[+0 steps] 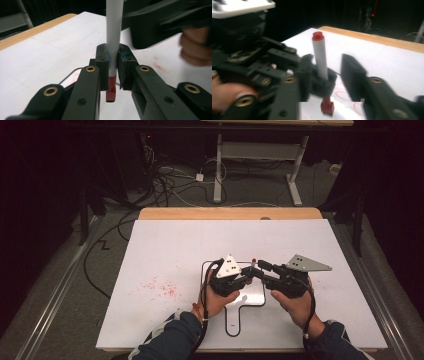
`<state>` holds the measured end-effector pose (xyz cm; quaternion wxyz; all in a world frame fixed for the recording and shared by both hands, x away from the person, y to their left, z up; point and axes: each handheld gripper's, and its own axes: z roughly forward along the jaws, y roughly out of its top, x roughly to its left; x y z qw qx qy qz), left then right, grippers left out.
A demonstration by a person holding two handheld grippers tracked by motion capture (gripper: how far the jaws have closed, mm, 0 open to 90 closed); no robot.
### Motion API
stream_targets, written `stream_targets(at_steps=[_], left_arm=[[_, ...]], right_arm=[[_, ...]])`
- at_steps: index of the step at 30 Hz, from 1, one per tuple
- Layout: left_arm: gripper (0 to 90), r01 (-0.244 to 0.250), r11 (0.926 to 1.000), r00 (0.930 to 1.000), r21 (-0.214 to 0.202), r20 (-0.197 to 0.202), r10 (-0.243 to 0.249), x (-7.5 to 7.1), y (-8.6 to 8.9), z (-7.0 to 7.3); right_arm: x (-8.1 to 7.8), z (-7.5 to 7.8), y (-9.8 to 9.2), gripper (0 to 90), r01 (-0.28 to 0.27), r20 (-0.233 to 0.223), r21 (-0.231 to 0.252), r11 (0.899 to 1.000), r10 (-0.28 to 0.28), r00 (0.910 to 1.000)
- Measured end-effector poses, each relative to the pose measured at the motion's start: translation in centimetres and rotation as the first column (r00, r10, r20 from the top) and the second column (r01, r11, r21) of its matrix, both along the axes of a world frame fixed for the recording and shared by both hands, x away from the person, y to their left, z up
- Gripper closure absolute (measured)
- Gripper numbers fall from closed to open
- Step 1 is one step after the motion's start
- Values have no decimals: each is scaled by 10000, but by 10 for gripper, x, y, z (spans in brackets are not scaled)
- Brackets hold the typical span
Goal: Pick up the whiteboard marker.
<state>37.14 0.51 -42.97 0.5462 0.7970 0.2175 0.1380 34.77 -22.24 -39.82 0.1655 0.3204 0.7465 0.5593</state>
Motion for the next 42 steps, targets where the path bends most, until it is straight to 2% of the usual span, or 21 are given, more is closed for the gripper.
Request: stream_targets(at_steps=[2,4,5,8,9,13,17,22,23,27,29,30,33,34,35,36,37,38,40,41,42], left_arm=[[783,-280,9994,9992,193,293,275,6,7,-3],[783,-351,9992,9987,165,385,344,9,12,-5],[783,-432,9982,9961,412,782,399,15,20,-9],[783,-601,9975,9960,368,678,575,23,29,-14],[783,-800,9954,9954,519,562,771,30,37,-19],[784,-952,9950,9954,298,-105,956,42,48,-31],[784,-1100,9920,9934,627,-248,1117,46,49,-38],[785,-1364,9879,9905,732,-82,1374,48,50,-39],[785,-1607,9815,9870,1042,226,1592,48,51,-37],[786,-2079,9699,9781,1265,383,2047,50,64,-36],[786,-2116,9704,9774,1167,264,2099,51,67,-37],[786,-2086,9734,9778,950,28,2093,51,70,-38],[786,-2032,9764,9786,733,-193,2051,49,68,-39],[786,-1921,9796,9806,590,-276,1940,47,65,-40],[786,-1829,9807,9824,694,-245,1850,42,57,-40],[786,-1829,9807,9824,694,-245,1850,42,57,-40],[786,-1662,9831,9859,773,-43,1670,38,49,-39],[786,-1662,9831,9859,773,-43,1670,38,49,-39],[786,-1812,9793,9834,905,102,1811,37,47,-39],[786,-2061,9744,9785,904,117,2059,38,49,-39],[786,-2480,9632,9688,1034,245,2468,39,56,-39]], right_arm=[[-2,0,-8,493,-148,137,-2,9999,148,9998],[-3,-2,-17,462,-295,273,-221,9993,301,9992],[-5,-4,-23,453,-289,346,-375,9989,302,9989],[-8,-8,-30,438,-197,382,-582,9981,219,9990],[-13,-11,-40,430,123,446,-929,9956,-82,9990],[-21,-18,-53,427,371,430,-1391,9896,-314,9986],[-29,-25,-62,425,376,404,-1731,9842,-311,9987],[-36,-28,-65,424,276,461,-2052,9783,-185,9988],[-36,-29,-65,424,253,493,-2122,9769,-151,9987],[-38,-30,-67,423,193,337,-2119,9771,-124,9994],[-38,-30,-67,423,246,386,-2275,9735,-163,9991],[-38,-30,-67,422,262,399,-2302,9728,-174,9991],[-38,-30,-65,419,230,392,-2324,9724,-142,9991],[-38,-30,-65,419,230,392,-2324,9724,-142,9991],[-37,-31,-64,418,169,394,-2348,9719,-78,9992],[-37,-31,-63,417,171,397,-2366,9714,-79,9992],[-37,-31,-63,416,147,393,-2402,9706,-54,9992],[-37,-31,-63,416,148,407,-2370,9714,-53,9992],[-36,-31,-63,416,154,395,-2368,9714,-62,9992],[-36,-31,-63,416,154,395,-2368,9714,-62,9992],[-36,-31,-63,415,160,414,-2352,9718,-65,9991]])
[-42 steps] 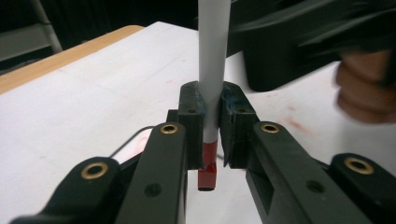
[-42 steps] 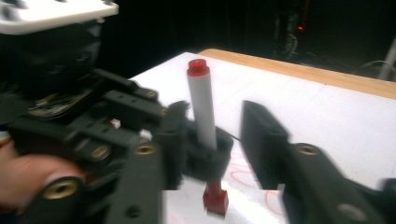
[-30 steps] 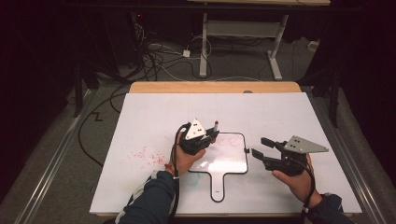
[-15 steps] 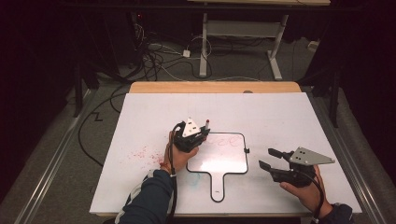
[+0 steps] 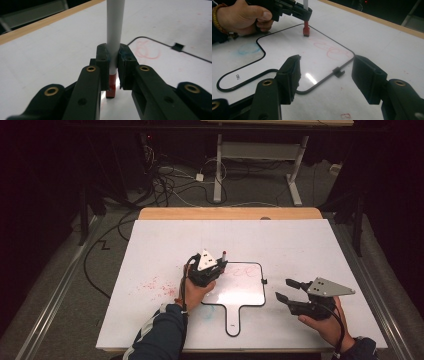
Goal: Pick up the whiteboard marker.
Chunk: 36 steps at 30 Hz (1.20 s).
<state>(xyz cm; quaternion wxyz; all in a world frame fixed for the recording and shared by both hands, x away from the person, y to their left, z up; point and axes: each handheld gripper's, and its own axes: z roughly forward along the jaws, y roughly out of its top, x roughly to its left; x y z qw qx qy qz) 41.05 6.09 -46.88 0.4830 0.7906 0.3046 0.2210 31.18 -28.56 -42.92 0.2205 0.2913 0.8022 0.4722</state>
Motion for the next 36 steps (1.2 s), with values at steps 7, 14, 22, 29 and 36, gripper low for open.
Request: stream_targets(at_steps=[7,14,22,29,36], left_arm=[[786,-1088,9940,9935,-121,-363,1083,-8,17,0],[786,-1045,9932,9939,-521,-403,1025,-14,-2,-3],[786,-931,9955,9955,200,-157,934,-19,-13,1],[787,-1289,9904,9891,495,-654,1320,-22,7,8],[787,-731,9972,9958,135,-546,737,-13,-17,5]], right_arm=[[0,1,-3,404,89,73,-61,9999,-89,9999],[2,1,-3,378,317,113,-46,9995,-317,9994],[3,-1,-2,371,362,129,-271,9990,-359,9993],[3,1,-6,367,611,208,-283,9977,-606,9979],[5,1,-6,365,687,62,-69,9976,-686,9976]])
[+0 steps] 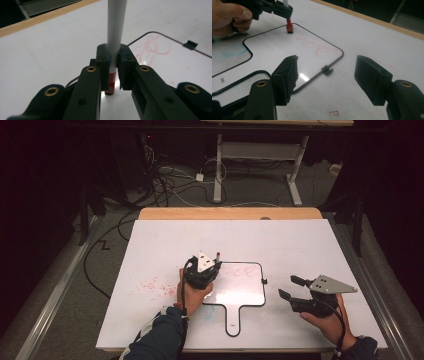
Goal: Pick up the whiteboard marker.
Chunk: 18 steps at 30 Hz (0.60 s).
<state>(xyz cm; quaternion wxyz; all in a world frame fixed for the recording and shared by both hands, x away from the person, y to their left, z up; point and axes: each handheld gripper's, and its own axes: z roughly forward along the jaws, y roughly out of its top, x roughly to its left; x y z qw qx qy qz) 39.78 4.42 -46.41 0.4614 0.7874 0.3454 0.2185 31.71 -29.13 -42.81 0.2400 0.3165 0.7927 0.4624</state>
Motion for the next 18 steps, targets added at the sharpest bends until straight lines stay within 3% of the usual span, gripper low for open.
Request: stream_targets(at_steps=[2,3,4,6,12,15,18], left_arm=[[787,127,9999,9999,-11,-4,-127,1,-7,0],[787,322,9995,9995,-5,21,-322,3,-21,1],[787,322,9995,9995,-5,21,-322,3,-21,1],[787,657,9978,9978,32,-19,-657,4,-38,2],[787,1265,9918,9920,199,-43,-1265,0,-60,5],[787,1367,9901,9906,306,-7,-1367,1,-60,5],[787,1088,9927,9941,512,-24,-1088,4,-46,6]], right_arm=[[0,0,0,364,32,63,-49,10000,-32,10000],[1,0,-1,364,11,60,-56,10000,-11,10000],[1,0,-1,364,58,15,-28,10000,-58,10000],[1,0,-2,364,65,-1,-33,10000,-65,10000],[1,-1,-6,363,96,-37,-80,9999,-96,9999],[0,0,-9,362,164,-44,-45,9999,-164,9999],[0,0,-10,362,250,-40,-80,9997,-251,9997]])
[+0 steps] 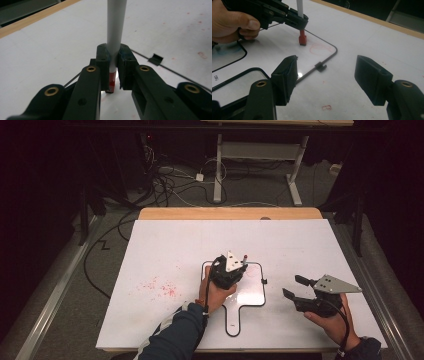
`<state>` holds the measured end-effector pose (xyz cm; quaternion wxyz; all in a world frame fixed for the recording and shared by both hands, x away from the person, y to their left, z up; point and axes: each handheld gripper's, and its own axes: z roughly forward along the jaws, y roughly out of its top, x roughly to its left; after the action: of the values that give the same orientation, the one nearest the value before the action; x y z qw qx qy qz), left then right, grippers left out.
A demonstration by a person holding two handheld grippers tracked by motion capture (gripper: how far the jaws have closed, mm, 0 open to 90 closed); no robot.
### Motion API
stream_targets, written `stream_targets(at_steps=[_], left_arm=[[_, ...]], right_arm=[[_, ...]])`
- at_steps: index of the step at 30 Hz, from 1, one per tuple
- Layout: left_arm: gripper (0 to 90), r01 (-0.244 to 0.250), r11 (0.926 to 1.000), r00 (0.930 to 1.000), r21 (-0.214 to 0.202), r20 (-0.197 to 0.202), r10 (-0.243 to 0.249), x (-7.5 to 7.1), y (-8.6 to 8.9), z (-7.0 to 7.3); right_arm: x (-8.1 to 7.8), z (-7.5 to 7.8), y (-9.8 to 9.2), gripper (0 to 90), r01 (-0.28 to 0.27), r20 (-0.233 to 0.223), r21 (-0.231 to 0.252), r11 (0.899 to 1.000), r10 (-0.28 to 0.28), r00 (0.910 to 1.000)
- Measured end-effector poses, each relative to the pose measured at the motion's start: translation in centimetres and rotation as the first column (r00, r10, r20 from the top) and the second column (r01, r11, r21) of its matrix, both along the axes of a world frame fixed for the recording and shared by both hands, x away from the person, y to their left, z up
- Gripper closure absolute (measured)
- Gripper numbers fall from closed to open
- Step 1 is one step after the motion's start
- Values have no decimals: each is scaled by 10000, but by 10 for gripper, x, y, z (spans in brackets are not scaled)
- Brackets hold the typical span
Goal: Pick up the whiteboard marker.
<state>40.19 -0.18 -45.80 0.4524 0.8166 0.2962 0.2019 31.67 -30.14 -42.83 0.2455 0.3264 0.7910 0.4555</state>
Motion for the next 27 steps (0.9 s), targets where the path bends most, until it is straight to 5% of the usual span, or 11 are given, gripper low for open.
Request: stream_targets(at_steps=[7,14,21,27], left_arm=[[787,-362,9990,9991,-247,-215,357,1,19,-1],[787,467,9988,9989,127,45,-468,1,-22,2],[787,1249,9922,9919,-50,-215,-1249,8,-54,4],[787,1347,9893,9909,568,-58,-1346,6,-56,8]], right_arm=[[-3,-1,-8,360,140,42,-188,9997,-139,9999],[-5,-1,-21,360,353,2,-127,9993,-353,9994],[-7,-3,-26,359,299,13,-224,9993,-299,9996],[-9,-3,-25,359,341,104,-401,9986,-337,9994]])
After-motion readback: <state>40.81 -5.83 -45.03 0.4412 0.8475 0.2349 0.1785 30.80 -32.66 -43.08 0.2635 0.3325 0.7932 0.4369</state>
